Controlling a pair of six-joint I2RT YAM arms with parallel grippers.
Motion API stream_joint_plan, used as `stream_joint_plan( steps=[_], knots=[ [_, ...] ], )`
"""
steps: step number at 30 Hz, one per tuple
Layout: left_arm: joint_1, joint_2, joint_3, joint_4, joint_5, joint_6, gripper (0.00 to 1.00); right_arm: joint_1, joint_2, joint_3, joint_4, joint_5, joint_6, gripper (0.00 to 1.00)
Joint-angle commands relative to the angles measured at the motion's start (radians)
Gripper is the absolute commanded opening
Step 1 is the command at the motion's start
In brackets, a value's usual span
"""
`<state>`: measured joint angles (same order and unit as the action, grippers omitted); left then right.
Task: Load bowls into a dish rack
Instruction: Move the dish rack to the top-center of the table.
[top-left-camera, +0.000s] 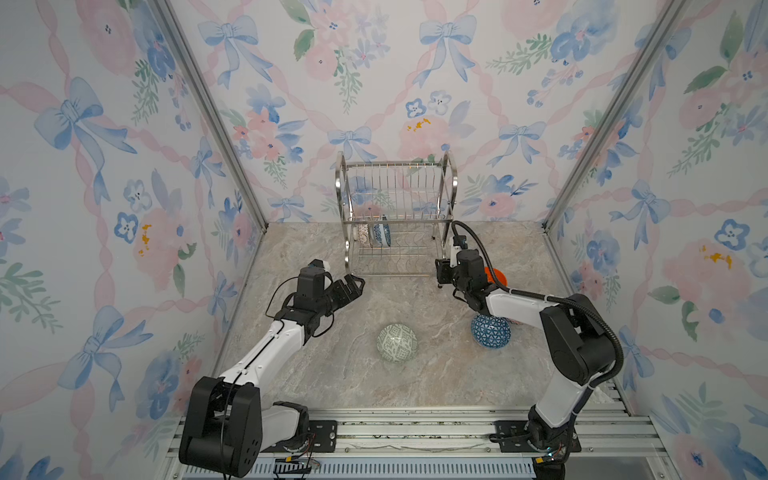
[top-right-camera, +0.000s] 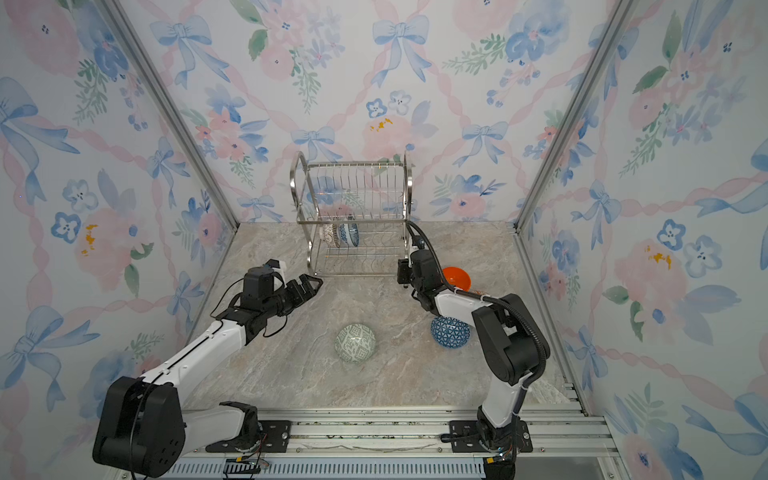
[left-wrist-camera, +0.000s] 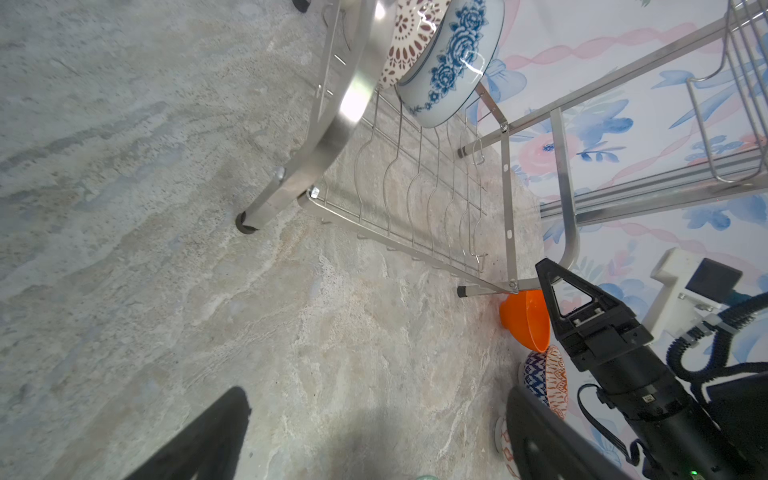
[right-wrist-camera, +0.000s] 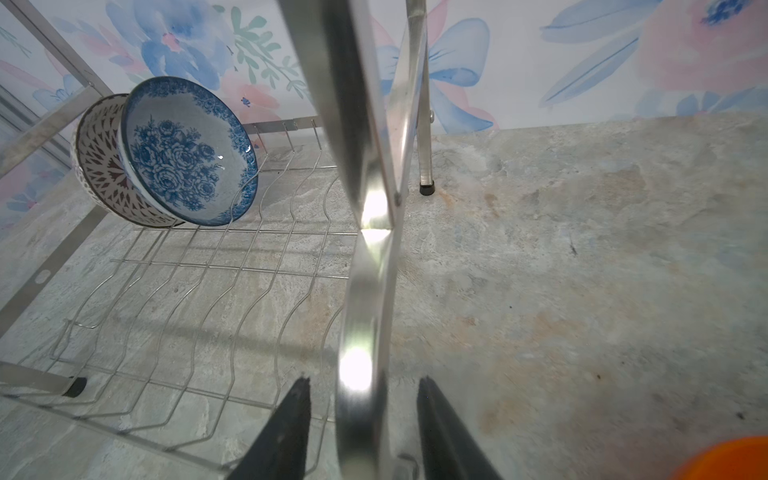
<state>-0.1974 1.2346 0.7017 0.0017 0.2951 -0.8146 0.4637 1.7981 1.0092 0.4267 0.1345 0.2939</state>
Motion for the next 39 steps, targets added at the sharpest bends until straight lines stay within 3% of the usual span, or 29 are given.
stream_joint_plan(
  steps=[1,7,17,25,39],
  knots=[
    [-0.006,0.008,0.007,-0.004,-0.011,0.023,0.97,-0.002,0.013,0.023,0.044,-0.013,-0.011,0.38],
    [-0.007,0.0,-0.003,-0.003,-0.013,0.021,0.98,-0.006,-0.003,-0.01,0.072,-0.034,-0.022,0.25],
    [-0.007,-0.03,-0.028,-0.008,-0.019,0.019,0.97,-0.029,-0.032,-0.052,0.088,-0.109,-0.041,0.12],
    [-0.009,-0.042,-0.04,-0.011,-0.019,0.014,0.98,-0.05,-0.063,-0.093,0.115,-0.196,-0.056,0.09],
    [-0.018,-0.047,-0.039,-0.019,-0.029,0.011,0.97,-0.184,-0.086,-0.105,0.145,-0.402,0.002,0.06]
  ],
)
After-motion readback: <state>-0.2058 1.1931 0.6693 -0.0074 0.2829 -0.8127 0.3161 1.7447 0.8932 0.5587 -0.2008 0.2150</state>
